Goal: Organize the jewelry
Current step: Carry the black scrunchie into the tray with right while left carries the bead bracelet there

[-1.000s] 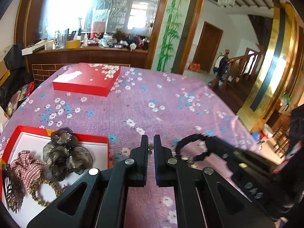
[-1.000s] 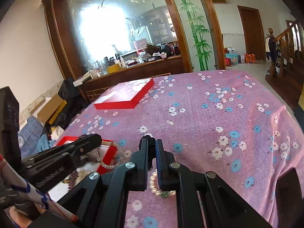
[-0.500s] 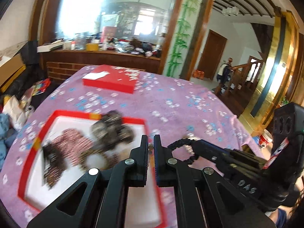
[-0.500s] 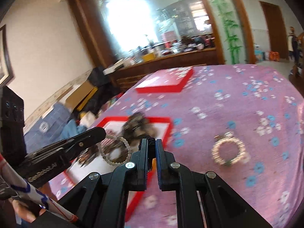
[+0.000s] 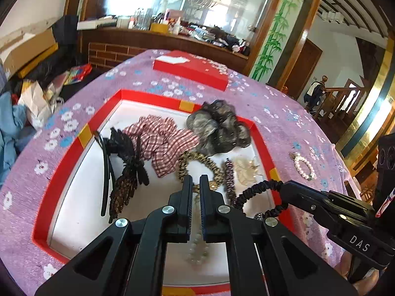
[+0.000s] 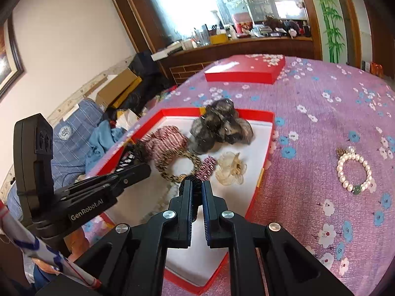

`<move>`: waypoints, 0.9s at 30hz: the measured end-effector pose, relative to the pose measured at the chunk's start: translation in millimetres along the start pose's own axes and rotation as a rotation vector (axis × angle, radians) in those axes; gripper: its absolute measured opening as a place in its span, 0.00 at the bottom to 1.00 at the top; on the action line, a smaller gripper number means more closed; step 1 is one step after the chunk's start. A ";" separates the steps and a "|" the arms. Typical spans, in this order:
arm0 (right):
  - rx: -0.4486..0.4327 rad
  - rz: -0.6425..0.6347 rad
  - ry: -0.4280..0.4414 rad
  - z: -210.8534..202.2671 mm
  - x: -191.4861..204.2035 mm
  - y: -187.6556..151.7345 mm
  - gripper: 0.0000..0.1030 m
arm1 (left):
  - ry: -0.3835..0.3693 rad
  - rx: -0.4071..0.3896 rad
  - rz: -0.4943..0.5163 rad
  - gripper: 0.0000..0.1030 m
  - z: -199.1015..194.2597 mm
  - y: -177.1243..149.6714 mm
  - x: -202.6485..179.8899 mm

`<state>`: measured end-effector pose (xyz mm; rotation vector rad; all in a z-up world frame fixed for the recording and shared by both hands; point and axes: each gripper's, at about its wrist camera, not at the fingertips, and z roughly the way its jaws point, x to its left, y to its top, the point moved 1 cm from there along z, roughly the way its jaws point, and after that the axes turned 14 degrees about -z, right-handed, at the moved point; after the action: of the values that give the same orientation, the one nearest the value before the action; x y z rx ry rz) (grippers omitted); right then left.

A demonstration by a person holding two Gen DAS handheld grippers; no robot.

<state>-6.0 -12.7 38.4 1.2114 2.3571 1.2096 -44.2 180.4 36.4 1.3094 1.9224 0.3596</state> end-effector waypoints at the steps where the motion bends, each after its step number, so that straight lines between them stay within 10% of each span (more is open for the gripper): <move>1: 0.008 0.004 -0.003 2.6 -1.7 -0.6 0.09 | 0.001 0.004 -0.007 0.05 3.0 0.2 2.8; 27: 0.061 0.019 -0.011 19.7 -9.8 -8.5 0.16 | 0.026 0.033 0.013 0.05 20.0 -2.3 -0.4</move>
<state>5.6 -11.6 17.9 1.2587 2.3965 1.1421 -31.1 175.4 21.8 1.3452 1.9495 0.3547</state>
